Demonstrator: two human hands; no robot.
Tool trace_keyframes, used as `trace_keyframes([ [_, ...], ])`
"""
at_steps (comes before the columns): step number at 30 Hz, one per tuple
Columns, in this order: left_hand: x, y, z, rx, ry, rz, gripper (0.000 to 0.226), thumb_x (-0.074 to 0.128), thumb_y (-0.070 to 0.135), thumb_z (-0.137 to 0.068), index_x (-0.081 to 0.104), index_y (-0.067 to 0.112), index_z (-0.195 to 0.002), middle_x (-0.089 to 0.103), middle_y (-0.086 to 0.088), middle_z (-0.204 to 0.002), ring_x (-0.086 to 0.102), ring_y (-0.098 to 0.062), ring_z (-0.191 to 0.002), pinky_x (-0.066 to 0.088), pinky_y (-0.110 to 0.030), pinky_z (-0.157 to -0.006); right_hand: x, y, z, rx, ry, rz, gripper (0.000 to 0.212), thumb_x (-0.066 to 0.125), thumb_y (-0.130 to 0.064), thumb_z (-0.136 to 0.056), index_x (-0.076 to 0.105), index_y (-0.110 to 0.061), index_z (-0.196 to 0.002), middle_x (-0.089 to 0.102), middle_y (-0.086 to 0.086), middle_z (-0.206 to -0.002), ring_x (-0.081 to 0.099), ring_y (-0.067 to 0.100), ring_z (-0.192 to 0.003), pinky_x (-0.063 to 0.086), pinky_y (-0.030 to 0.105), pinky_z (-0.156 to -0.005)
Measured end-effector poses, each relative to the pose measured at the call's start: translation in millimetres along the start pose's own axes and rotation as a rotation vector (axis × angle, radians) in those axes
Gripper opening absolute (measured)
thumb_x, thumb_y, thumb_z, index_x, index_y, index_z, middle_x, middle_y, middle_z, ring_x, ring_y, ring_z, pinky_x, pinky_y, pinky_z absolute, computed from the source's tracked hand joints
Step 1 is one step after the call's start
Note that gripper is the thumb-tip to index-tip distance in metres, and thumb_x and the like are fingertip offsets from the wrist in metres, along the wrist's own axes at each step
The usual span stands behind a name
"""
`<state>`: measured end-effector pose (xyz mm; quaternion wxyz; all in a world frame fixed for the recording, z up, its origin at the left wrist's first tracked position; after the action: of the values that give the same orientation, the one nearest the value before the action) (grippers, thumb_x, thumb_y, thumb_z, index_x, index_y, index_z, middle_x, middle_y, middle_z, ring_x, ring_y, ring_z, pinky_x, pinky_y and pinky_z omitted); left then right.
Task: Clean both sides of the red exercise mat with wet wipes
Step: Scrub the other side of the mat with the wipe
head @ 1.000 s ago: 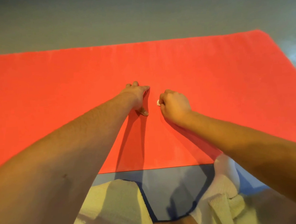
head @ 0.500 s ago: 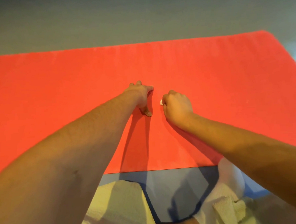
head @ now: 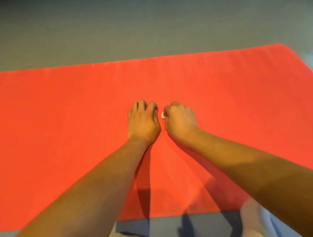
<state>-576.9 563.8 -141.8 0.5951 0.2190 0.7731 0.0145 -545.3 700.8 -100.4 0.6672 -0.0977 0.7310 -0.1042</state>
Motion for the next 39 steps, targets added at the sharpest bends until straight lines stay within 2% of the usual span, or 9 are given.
trace_keyframes([
  [4, 1.2, -0.8, -8.8, -0.022, -0.003, 0.024, 0.029, 0.05, 0.035, -0.088, 0.061, 0.024, -0.113, 0.051, -0.004, -0.114, 0.049, -0.029, -0.109, 0.042, -0.046, -0.089, 4.3, 7.1, -64.8, 0.044, 0.035, -0.017, 0.02, 0.058, -0.017, -0.091, 0.072, -0.015, -0.105, 0.065, 0.013, -0.11, 0.065, 0.036, -0.099, 0.05, 0.039, -0.079],
  [7, 7.4, -2.2, -30.7, 0.011, -0.001, 0.054, 0.046, 0.053, 0.038, -0.081, 0.061, 0.025, -0.124, 0.052, -0.004, -0.126, 0.048, -0.028, -0.121, 0.04, -0.046, -0.102, 9.0, 13.1, -113.3, 0.044, 0.057, -0.002, 0.021, 0.059, -0.016, -0.09, 0.072, -0.012, -0.106, 0.064, 0.014, -0.112, 0.065, 0.036, -0.101, 0.049, 0.037, -0.079],
  [12, 24.0, -6.8, -64.2, 0.018, -0.065, -0.005, 0.059, 0.045, 0.045, -0.084, 0.057, 0.03, -0.141, 0.049, -0.008, -0.148, 0.043, -0.029, -0.137, 0.032, -0.055, -0.117, 21.9, 21.9, -191.0, 0.01, 0.116, 0.05, 0.023, 0.059, -0.014, -0.09, 0.071, -0.01, -0.109, 0.063, 0.016, -0.115, 0.064, 0.037, -0.104, 0.05, 0.038, -0.079],
  [20, 26.1, -7.1, -65.9, 0.02, -0.069, -0.006, 0.059, 0.046, 0.047, -0.086, 0.058, 0.03, -0.141, 0.047, -0.006, -0.153, 0.038, -0.027, -0.141, 0.029, -0.055, -0.119, 13.8, 35.9, -285.3, 0.02, 0.125, 0.049, 0.023, 0.058, -0.006, -0.09, 0.072, -0.007, -0.108, 0.068, 0.018, -0.114, 0.066, 0.038, -0.106, 0.053, 0.04, -0.083],
  [25, 23.1, -6.1, -67.6, 0.019, -0.078, -0.023, 0.06, 0.046, 0.047, -0.085, 0.058, 0.03, -0.141, 0.047, -0.007, -0.154, 0.038, -0.028, -0.141, 0.029, -0.055, -0.119, 10.0, 48.4, -243.1, -0.095, 0.049, -0.029, 0.025, 0.058, -0.008, -0.08, 0.076, -0.015, -0.095, 0.073, 0.01, -0.106, 0.068, 0.033, -0.099, 0.055, 0.036, -0.079],
  [30, 23.8, -4.8, -68.3, 0.023, -0.071, -0.044, 0.06, 0.045, 0.047, -0.085, 0.058, 0.03, -0.14, 0.049, -0.007, -0.153, 0.04, -0.028, -0.14, 0.032, -0.055, -0.117, 13.7, 70.6, -209.4, -0.214, 0.082, -0.061, 0.021, 0.058, -0.009, -0.081, 0.074, -0.018, -0.09, 0.07, 0.005, -0.1, 0.065, 0.03, -0.093, 0.039, 0.031, -0.068],
  [34, 24.3, -4.7, -67.8, 0.015, -0.066, -0.041, 0.059, 0.047, 0.048, -0.085, 0.058, 0.031, -0.141, 0.049, -0.006, -0.152, 0.04, -0.027, -0.139, 0.032, -0.055, -0.117, 14.6, 80.4, -247.6, -0.075, 0.125, -0.135, 0.025, 0.057, -0.009, -0.077, 0.077, -0.021, -0.089, 0.075, 0.002, -0.1, 0.068, 0.029, -0.094, 0.049, 0.031, -0.072],
  [39, 26.0, -6.8, -69.6, 0.012, -0.047, -0.029, 0.058, 0.049, 0.047, -0.085, 0.058, 0.031, -0.14, 0.05, -0.004, -0.151, 0.041, -0.027, -0.138, 0.034, -0.052, -0.116, 13.4, 79.5, -295.7, -0.033, 0.112, -0.065, 0.024, 0.06, -0.009, -0.082, 0.076, -0.015, -0.098, 0.073, 0.013, -0.106, 0.068, 0.037, -0.098, 0.055, 0.039, -0.081],
])
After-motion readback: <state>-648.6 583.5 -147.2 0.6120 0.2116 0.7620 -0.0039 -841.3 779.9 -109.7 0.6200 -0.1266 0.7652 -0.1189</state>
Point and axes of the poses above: each hand's wrist, its own z-axis away from the middle knuckle, its own x-axis out of the palm, y = z × x, the point moved 1 cm from there along -z, towards the middle knuckle
